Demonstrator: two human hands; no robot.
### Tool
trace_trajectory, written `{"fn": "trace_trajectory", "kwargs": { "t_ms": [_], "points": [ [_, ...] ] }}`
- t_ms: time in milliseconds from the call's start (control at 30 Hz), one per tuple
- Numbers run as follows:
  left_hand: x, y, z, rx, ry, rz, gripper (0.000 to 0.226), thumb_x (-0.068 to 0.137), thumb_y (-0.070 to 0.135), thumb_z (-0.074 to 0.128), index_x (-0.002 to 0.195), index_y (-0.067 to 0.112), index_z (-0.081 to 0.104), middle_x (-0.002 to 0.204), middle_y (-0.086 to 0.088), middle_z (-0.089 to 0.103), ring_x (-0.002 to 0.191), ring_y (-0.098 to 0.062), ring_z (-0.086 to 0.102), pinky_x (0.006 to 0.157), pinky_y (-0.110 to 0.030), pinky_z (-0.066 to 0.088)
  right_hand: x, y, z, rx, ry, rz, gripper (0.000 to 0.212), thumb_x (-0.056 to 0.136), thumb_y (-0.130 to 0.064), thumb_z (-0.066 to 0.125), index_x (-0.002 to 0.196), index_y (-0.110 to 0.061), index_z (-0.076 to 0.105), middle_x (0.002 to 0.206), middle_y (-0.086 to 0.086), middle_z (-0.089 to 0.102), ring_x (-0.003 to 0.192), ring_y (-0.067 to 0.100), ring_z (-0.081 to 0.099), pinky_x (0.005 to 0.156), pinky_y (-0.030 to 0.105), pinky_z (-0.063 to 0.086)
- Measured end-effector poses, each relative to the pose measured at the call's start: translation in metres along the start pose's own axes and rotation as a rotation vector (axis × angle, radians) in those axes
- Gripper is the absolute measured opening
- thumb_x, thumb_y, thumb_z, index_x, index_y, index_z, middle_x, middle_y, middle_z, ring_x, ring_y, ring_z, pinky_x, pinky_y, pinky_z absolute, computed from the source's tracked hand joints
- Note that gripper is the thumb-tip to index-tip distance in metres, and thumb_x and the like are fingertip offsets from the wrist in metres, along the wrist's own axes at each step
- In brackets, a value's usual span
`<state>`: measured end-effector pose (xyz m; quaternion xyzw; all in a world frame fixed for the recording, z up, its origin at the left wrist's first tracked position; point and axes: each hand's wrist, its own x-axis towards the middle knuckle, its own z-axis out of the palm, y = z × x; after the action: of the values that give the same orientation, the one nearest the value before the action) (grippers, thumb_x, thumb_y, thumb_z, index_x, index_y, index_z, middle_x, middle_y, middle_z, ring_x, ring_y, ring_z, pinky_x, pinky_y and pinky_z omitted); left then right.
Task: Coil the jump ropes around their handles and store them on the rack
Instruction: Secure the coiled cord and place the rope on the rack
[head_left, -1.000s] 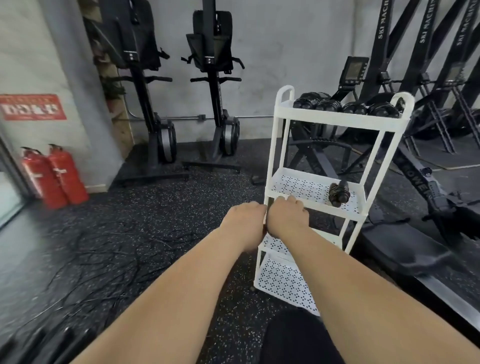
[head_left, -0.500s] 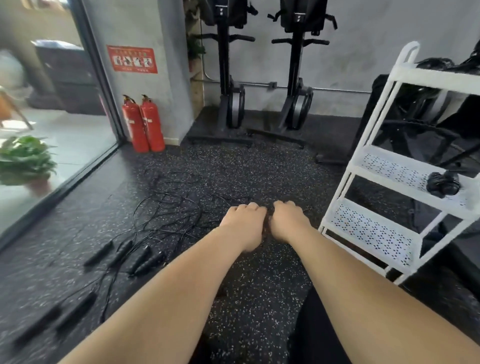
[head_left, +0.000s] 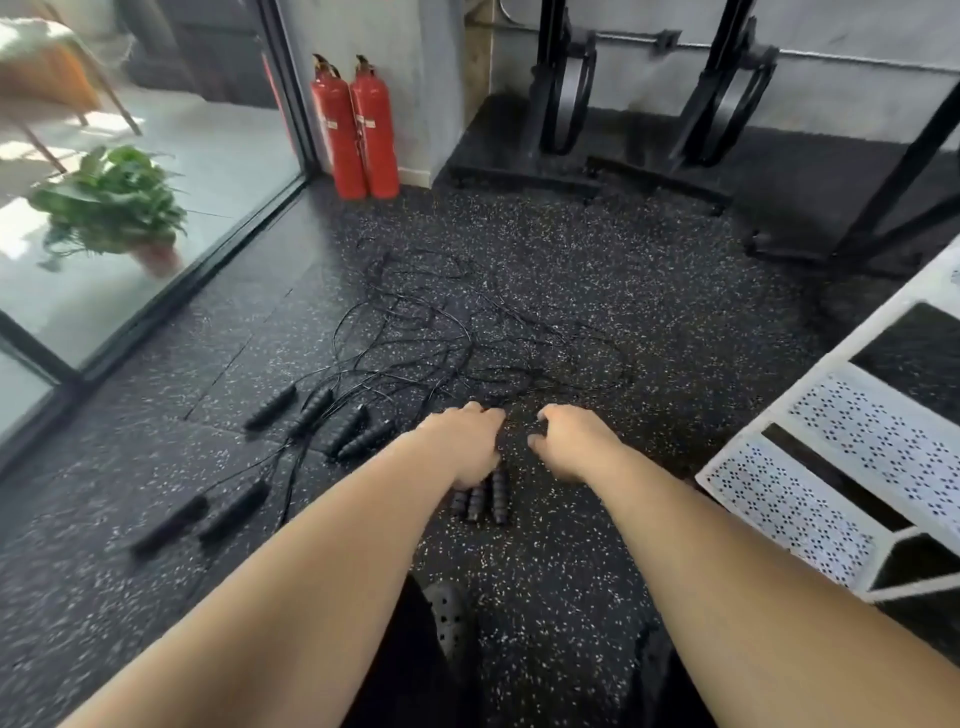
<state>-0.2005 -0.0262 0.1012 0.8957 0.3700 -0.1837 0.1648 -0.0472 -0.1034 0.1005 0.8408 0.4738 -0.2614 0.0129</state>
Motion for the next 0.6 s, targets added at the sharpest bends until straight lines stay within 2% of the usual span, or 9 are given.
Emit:
{"fn": "trace_trajectory", "kwargs": {
  "t_ms": [133, 300, 400, 600],
  "points": [
    [0.032, -0.037, 0.005, -0.048, -0.095, -0.034, 0.066, 0.106, 0.032, 0.06, 0.164, 0.021, 0.031, 0.157, -0.011, 0.045, 0.14, -0.037, 0.052, 0.114, -0.052, 0.046, 0.035, -0.004, 0.022, 0.027, -0.068, 0.01, 0.049, 0.108, -0.043, 0.057, 0.151, -0.02, 0.053, 0.146, 0.009, 0.061, 0.125, 0.031, 0.063, 0.098, 0.039, 0.054],
    [0.066, -0.063, 0.016, -0.131, -0.111, -0.099, 0.069, 0.107, 0.031, 0.059, 0.167, 0.021, 0.025, 0.158, -0.013, 0.044, 0.14, -0.037, 0.052, 0.116, -0.052, 0.044, 0.087, -0.003, 0.063, 0.028, -0.168, 0.018, 0.043, 0.106, -0.041, 0.06, 0.143, -0.017, 0.059, 0.144, 0.008, 0.064, 0.129, 0.031, 0.061, 0.105, 0.042, 0.053],
    [0.075, -0.069, 0.028, -0.187, -0.183, -0.143, 0.071, 0.108, 0.033, 0.057, 0.168, 0.023, 0.02, 0.163, -0.014, 0.038, 0.142, -0.04, 0.049, 0.116, -0.053, 0.043, 0.114, 0.0, 0.09, 0.063, -0.217, 0.037, 0.042, 0.105, -0.037, 0.061, 0.141, -0.018, 0.059, 0.143, 0.007, 0.063, 0.13, 0.031, 0.06, 0.107, 0.042, 0.052],
    [0.093, -0.071, 0.037, -0.242, -0.252, -0.18, 0.064, 0.109, 0.031, 0.053, 0.165, 0.025, 0.023, 0.163, -0.013, 0.034, 0.145, -0.043, 0.045, 0.117, -0.053, 0.041, 0.162, 0.002, 0.166, 0.13, -0.292, 0.133, 0.052, 0.101, -0.043, 0.066, 0.145, -0.019, 0.05, 0.143, 0.011, 0.058, 0.125, 0.033, 0.061, 0.101, 0.042, 0.053]
  ]
}}
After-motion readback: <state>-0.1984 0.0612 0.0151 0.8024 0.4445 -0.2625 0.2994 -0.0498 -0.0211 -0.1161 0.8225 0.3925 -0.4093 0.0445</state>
